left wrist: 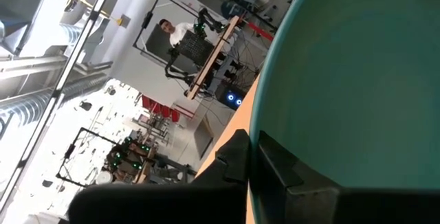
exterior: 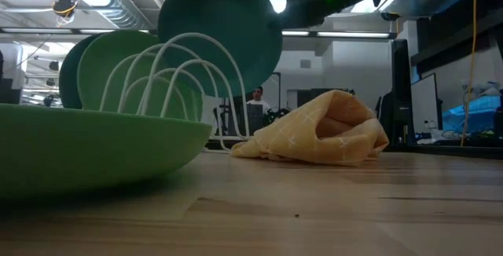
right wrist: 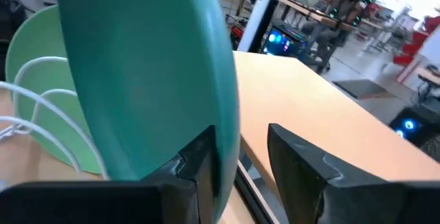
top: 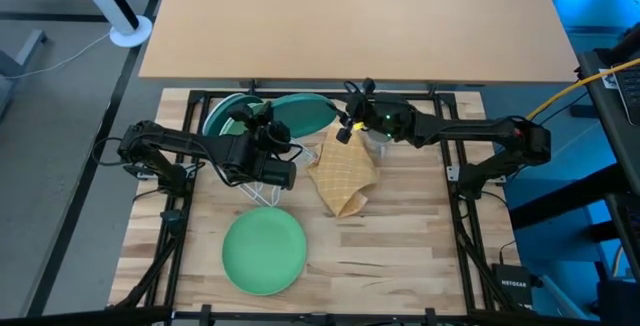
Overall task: Sort dishes
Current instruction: Put the left dark green plate into the dish rack
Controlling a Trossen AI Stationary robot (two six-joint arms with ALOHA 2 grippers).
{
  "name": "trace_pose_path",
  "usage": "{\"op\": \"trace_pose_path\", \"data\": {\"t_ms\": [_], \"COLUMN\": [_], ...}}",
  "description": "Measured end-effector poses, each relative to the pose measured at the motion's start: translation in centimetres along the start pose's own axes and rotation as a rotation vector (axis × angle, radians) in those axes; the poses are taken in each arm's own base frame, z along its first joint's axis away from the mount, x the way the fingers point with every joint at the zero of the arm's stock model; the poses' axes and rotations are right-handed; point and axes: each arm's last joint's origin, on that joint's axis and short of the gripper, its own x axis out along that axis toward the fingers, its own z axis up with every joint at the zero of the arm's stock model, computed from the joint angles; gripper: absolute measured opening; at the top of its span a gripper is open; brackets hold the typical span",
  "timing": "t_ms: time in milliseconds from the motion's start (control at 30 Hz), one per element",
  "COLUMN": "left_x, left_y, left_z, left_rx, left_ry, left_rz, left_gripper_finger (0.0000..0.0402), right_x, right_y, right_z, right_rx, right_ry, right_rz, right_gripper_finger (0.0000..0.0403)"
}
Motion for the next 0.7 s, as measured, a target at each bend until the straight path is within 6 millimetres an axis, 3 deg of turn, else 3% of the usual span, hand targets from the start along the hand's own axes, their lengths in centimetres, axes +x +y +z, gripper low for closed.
{"op": "trace_pose_path", "data": {"t_ms": [100,300,533,700], "left_x": [0.0,-0.2,-1.3,-2.1], "left_y": [0.0,-0.1,-0.2,-0.3], "left_z": [0.0,0.0,0.1,0.1], "left_rx": [-0.002,-0.004,0.041,0.067], "left_ry": [0.0,0.001,-0.028,-0.052], "left_rz": [0.0,-0.018,-0.042,-0.052], "left_gripper_finger": [0.0007,0.0023,0.0036,0.0064], "right_x": [0.1,0.8,1.3,1.3], "right_y": [0.2,0.5,0.9,0.9], "right_z": [-0.1,-0.4,-0.5,-0.3], "right_rx": [-0.035,-0.117,-0.187,-0.201], "right_ry": [-0.012,-0.039,-0.073,-0.115], "right_rz": [0.053,0.087,0.101,0.127], "right_gripper_finger": [0.0104,0.0018,0.0038,0.0016]}}
